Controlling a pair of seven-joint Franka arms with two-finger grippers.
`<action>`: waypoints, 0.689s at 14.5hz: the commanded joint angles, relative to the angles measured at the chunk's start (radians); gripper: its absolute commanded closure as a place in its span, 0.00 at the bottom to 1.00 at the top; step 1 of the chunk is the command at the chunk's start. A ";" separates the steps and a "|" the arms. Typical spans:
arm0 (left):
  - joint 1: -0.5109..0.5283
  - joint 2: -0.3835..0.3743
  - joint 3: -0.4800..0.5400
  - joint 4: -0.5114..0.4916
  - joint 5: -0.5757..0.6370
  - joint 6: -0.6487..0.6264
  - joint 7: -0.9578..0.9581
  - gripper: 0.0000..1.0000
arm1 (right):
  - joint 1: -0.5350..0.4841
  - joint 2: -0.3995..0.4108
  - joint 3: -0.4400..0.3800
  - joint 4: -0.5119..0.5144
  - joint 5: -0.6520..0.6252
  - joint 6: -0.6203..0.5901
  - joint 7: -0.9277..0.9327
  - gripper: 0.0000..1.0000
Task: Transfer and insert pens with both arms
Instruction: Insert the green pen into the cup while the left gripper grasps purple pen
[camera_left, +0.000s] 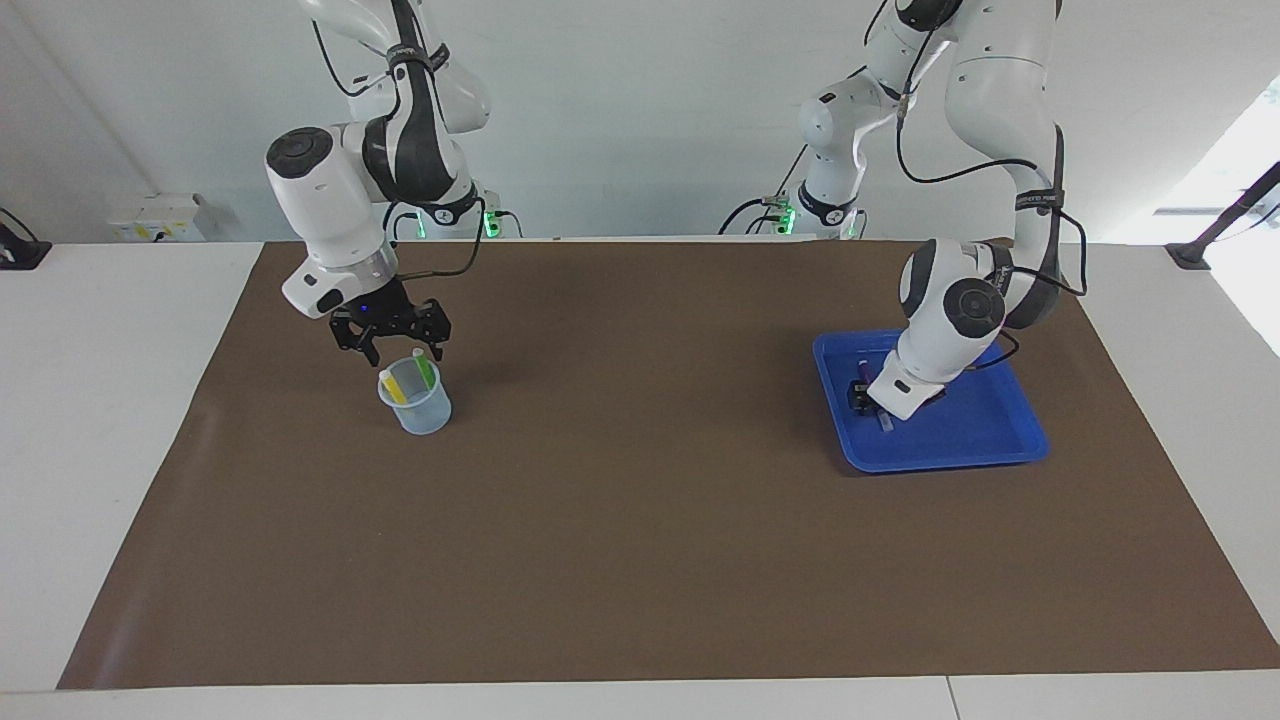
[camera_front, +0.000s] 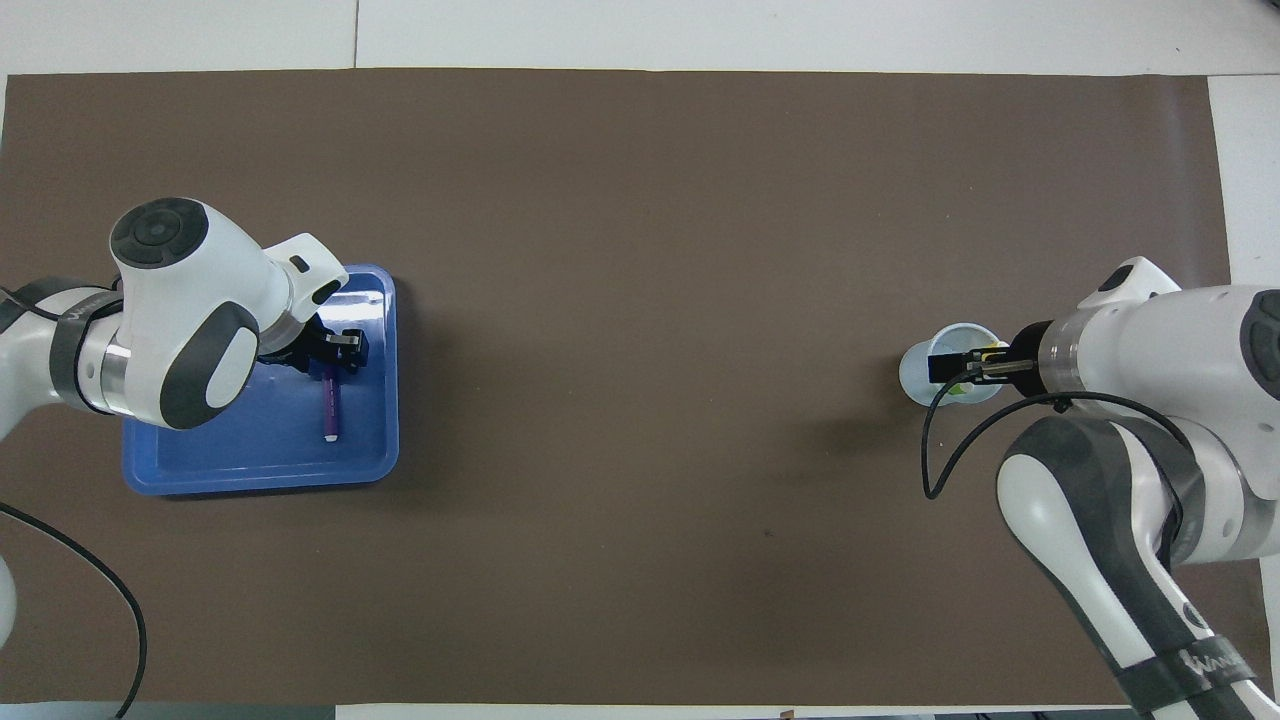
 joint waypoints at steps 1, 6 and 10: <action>0.005 -0.041 0.004 -0.051 -0.011 0.036 -0.015 0.59 | -0.002 -0.009 -0.018 0.083 -0.020 -0.100 -0.016 0.00; 0.017 -0.041 0.004 -0.048 -0.011 0.037 -0.004 1.00 | -0.002 0.004 -0.061 0.290 -0.114 -0.269 -0.017 0.00; 0.036 -0.038 0.003 -0.040 -0.011 0.036 -0.001 1.00 | 0.001 0.040 -0.106 0.487 -0.123 -0.458 -0.020 0.00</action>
